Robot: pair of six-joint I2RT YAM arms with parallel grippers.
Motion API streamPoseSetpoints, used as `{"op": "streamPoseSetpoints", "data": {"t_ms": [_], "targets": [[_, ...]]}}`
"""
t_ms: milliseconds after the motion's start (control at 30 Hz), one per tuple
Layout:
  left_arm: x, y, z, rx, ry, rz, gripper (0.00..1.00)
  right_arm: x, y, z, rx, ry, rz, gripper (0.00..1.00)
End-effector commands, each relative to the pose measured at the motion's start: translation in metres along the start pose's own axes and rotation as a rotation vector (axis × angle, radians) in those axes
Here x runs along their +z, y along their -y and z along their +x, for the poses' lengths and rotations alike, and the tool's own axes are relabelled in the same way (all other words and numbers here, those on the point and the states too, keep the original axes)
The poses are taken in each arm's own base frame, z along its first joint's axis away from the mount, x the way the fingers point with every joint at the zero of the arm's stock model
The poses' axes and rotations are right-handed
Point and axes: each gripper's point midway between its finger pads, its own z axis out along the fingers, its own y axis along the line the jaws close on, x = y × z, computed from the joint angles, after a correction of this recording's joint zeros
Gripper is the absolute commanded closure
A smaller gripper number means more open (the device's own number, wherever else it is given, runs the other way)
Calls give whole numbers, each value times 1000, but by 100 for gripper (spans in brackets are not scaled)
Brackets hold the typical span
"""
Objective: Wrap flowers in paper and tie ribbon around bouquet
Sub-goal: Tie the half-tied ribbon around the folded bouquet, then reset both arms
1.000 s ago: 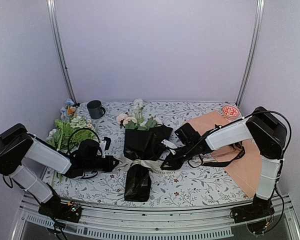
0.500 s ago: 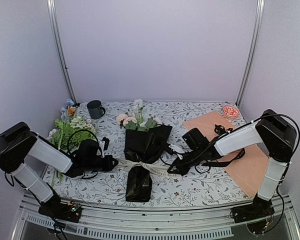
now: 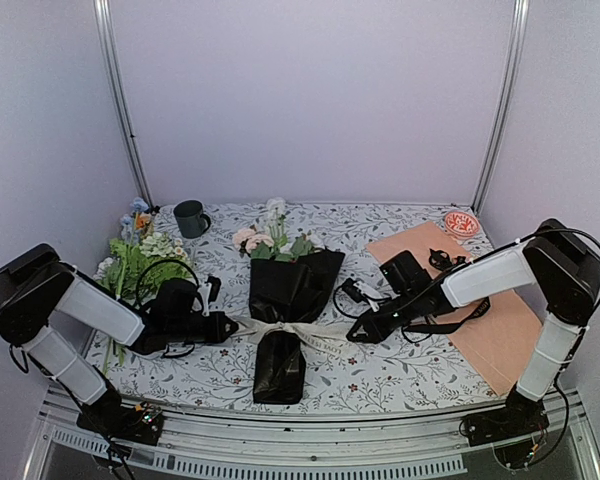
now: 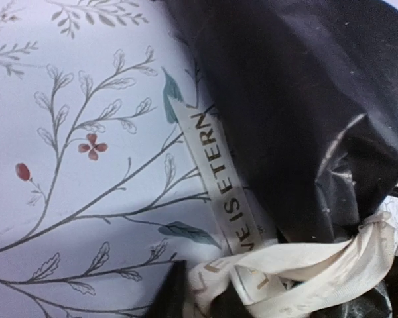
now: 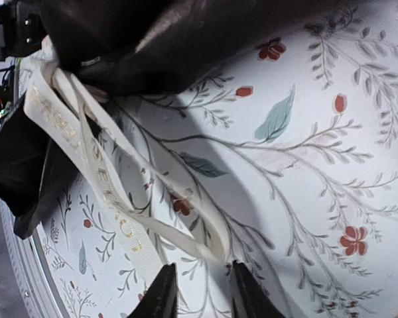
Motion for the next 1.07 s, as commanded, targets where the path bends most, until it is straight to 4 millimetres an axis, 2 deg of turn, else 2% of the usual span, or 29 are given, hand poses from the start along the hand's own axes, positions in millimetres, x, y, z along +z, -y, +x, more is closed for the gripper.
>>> {"op": "streamPoseSetpoints", "data": {"t_ms": [0,100,133,167,200,333,433,500,567,667,767,1033], "targets": [[-11,-6,-7,18,30,-32,50,-38,12,-25,59,103,11,53],[-26,-2,-27,56,108,-61,20,-78,26,-53,99,258,24,9],[-33,0,-35,74,139,-69,12,-94,31,-61,127,316,36,2],[-41,3,-44,90,175,-80,3,-115,36,-73,141,391,53,1],[-52,8,-57,107,224,-82,1,-132,42,-79,154,448,75,1],[-87,4,-97,161,377,-196,1,-203,79,-92,257,675,207,1],[-110,-15,-126,164,451,-351,1,-249,112,-84,357,799,343,1],[-118,-29,-143,160,473,-428,1,-278,137,-72,429,872,471,1],[-122,-50,-155,122,471,-500,1,-298,157,-55,499,927,588,1],[-131,-87,-169,35,463,-627,1,-316,171,-37,559,974,706,1],[-144,-114,-176,0,498,-749,1,-321,174,-28,554,986,767,1],[-172,-139,-177,8,574,-937,1,-325,173,-17,529,1037,754,1]]}}
